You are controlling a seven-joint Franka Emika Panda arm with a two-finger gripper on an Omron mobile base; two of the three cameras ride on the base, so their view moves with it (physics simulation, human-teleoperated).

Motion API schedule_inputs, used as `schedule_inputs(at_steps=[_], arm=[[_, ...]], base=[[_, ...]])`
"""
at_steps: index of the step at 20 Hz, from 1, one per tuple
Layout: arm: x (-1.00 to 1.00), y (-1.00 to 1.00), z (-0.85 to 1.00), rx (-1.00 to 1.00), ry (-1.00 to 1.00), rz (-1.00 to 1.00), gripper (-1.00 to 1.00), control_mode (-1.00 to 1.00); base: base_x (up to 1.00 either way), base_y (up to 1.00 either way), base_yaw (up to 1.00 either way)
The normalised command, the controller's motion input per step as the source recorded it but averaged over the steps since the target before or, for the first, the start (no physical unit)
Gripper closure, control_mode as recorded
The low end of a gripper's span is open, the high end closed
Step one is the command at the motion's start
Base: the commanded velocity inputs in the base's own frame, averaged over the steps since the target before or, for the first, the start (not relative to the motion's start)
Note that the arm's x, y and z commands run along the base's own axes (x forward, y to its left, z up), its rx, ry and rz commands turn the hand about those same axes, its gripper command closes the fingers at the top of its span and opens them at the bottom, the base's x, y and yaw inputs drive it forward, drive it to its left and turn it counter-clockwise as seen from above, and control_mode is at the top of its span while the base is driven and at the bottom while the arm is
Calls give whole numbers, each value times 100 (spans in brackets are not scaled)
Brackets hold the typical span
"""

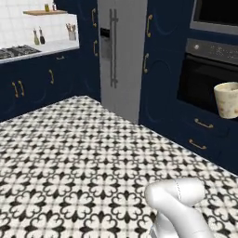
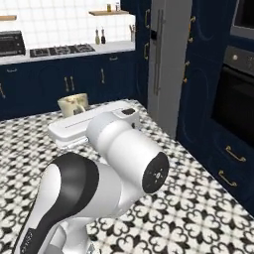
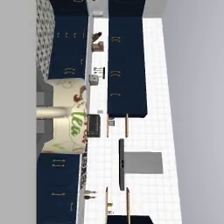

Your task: Pick the kettle from the counter and place it on the tray. Then pick the mug from the cabinet and place it on the tray. Then close the cabinet doors.

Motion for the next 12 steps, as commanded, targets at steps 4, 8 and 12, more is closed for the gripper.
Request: schedule_inputs(at_steps=[4,8,12], arm=[[0,0,0,0,0,0,100,100],[0,0,0,0,0,0,100,100],[0,0,0,0,0,0,100,100]], base=[[0,28,71],[0,37,73],[0,39,75]])
